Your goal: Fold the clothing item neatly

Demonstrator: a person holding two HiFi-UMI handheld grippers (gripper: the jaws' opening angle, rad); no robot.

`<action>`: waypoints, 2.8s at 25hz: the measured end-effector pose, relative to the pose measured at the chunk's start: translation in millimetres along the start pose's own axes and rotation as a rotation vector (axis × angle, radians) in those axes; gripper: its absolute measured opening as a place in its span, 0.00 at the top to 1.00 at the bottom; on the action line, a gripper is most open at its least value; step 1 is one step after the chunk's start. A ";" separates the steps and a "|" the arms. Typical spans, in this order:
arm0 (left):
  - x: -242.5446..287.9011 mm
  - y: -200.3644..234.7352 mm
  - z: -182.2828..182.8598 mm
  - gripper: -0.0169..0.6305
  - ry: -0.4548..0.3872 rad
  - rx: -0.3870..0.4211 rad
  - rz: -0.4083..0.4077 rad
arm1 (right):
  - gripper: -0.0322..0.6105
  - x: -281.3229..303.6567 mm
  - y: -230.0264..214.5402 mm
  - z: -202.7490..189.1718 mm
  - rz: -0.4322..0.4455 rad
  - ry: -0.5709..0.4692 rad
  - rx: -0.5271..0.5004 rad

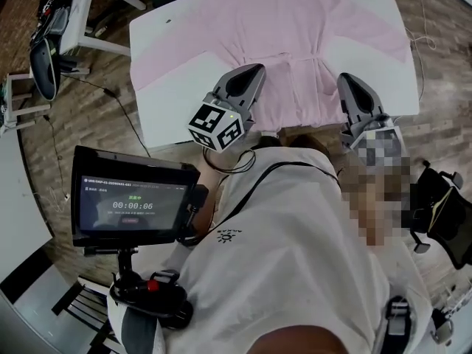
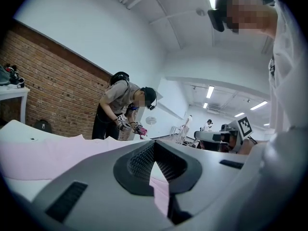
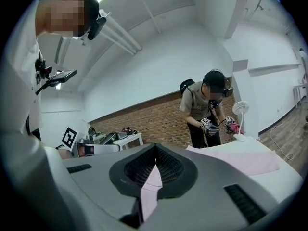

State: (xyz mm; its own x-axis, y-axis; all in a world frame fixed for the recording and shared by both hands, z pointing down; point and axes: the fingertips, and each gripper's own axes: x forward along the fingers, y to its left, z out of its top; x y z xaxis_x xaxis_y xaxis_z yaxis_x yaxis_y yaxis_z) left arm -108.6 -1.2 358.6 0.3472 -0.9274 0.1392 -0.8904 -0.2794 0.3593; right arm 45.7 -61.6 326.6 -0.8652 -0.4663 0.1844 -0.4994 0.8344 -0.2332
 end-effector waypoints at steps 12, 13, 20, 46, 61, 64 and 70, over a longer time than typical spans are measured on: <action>49.9 -42.5 0.7 0.97 0.038 0.011 -0.137 | 0.94 -33.9 -35.4 11.5 -0.121 -0.021 0.016; 55.5 -45.2 1.4 0.97 0.040 0.017 -0.143 | 0.94 -34.6 -40.9 11.9 -0.127 -0.024 0.021; 114.0 -76.0 -13.6 0.97 0.085 0.056 -0.172 | 0.94 -40.7 -95.7 8.4 -0.133 -0.054 0.040; 217.3 -157.2 -69.6 0.97 0.243 0.022 -0.283 | 0.94 -75.1 -307.0 -59.8 -0.406 0.076 -0.060; 260.7 -197.3 -96.4 0.97 0.291 0.047 -0.361 | 0.94 -77.8 -384.4 -107.6 -0.526 0.170 -0.028; 265.6 -202.3 -98.1 0.97 0.296 0.052 -0.373 | 0.94 -73.5 -397.5 -115.2 -0.545 0.187 -0.029; 272.1 -217.3 -101.7 0.97 0.313 0.073 -0.410 | 0.94 -74.8 -423.6 -121.4 -0.588 0.221 -0.034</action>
State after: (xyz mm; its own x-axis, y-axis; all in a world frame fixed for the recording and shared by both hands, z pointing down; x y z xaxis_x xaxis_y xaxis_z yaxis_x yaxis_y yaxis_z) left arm 209.3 -167.5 412.2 0.7329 -0.6228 0.2737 -0.6774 -0.6310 0.3780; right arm 327.5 -344.6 527.5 -0.4143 -0.7816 0.4663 -0.8842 0.4672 -0.0025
